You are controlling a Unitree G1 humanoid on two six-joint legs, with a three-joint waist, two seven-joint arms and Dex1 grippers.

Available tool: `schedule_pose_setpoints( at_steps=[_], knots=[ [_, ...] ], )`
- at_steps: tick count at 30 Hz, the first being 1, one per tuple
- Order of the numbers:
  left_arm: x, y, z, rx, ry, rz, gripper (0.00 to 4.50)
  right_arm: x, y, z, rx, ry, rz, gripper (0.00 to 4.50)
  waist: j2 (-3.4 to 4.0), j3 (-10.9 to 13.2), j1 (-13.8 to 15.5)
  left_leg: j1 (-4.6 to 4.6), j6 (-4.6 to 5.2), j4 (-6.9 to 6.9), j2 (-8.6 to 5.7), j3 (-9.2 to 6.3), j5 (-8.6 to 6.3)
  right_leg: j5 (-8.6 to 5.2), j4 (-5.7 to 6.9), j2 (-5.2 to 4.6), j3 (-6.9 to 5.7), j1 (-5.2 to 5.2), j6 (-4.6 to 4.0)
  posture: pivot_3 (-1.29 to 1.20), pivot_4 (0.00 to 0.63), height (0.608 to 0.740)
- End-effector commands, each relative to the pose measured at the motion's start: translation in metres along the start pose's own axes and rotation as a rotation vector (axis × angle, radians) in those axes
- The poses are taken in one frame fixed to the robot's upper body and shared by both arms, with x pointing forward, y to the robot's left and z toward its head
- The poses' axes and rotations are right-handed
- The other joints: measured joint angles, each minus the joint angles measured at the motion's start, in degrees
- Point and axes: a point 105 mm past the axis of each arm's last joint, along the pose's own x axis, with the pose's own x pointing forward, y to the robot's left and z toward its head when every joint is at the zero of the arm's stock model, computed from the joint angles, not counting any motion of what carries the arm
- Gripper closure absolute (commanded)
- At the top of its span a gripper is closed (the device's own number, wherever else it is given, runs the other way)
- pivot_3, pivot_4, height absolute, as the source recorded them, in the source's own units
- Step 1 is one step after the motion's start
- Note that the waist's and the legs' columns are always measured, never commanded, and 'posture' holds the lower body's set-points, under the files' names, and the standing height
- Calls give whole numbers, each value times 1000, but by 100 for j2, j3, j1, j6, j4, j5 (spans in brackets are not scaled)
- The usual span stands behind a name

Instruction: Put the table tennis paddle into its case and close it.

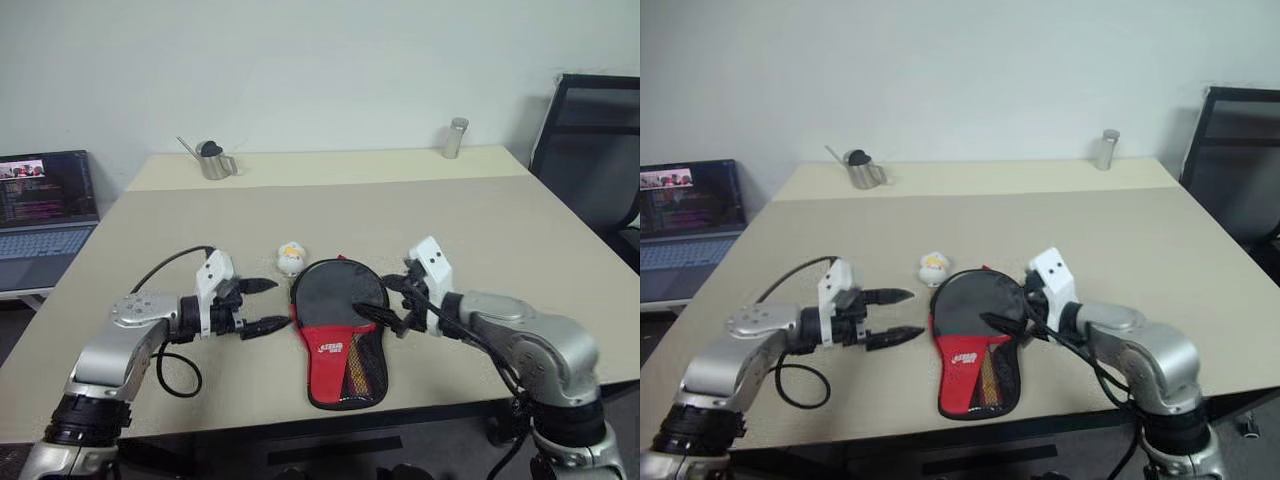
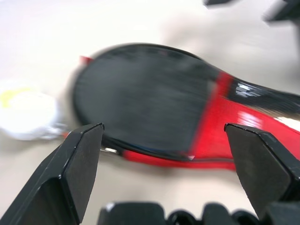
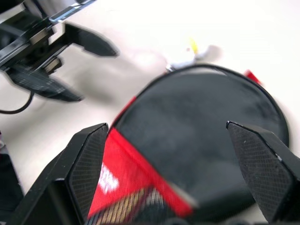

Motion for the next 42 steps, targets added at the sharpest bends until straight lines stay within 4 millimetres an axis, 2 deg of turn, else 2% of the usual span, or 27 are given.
schedule_pose_setpoints(
  at_steps=[1,4,9,15,18,21,25,28,36,40,42],
  knots=[
    [2,24,16,36,-50,120,0,22,9,2,-102,-10,30,51,-1,0,2,0,0,3,0,-1,0,1,2,0,-1,0,1,0,150,740],
    [10,37,14,43,-32,191,0,30,12,-5,-161,13,29,51,-2,-1,5,-1,0,6,-2,2,0,2,3,0,-2,1,3,0,150,740],
    [24,51,14,-42,-38,249,0,32,13,-10,-165,19,28,51,-4,-2,45,-1,0,7,-2,4,0,4,4,0,-4,1,7,0,150,740],
    [56,80,12,-92,-17,406,0,36,12,-11,-164,16,13,51,-8,-4,124,0,0,11,-2,4,0,5,7,2,-13,1,7,0,150,740],
    [71,90,2,-122,36,451,0,37,12,-12,-162,13,9,51,-11,-6,135,-1,1,12,-4,6,1,8,6,2,-14,1,12,0,150,740],
    [85,89,-4,-155,65,429,0,37,11,-12,-159,11,5,51,-12,-6,130,-1,1,12,-7,11,0,10,3,2,-13,1,15,0,150,740],
    [106,77,-10,-202,109,351,0,37,11,-13,-157,8,-3,51,-13,-6,127,-2,1,11,-5,13,0,10,4,2,-17,0,15,0,150,740],
    [112,71,-15,-206,135,315,0,36,11,-13,-157,6,-14,51,-13,-6,127,-2,1,12,-5,13,0,10,5,2,-18,0,15,0,150,740],
    [113,68,-22,-210,145,302,0,35,6,-12,-168,-10,-45,51,-15,-7,126,-2,1,12,-5,11,0,10,4,1,-16,0,15,0,150,740],
    [109,70,-26,-224,142,315,0,39,4,-18,-165,19,-45,51,-16,-8,125,-2,1,12,-6,11,0,10,5,0,-16,0,15,0,150,740],
    [107,70,-27,-231,140,322,404,43,-1,-24,-138,45,-55,0,-16,-8,125,-1,1,12,-5,12,0,10,5,1,-16,0,14,0,150,740]
  ],
)
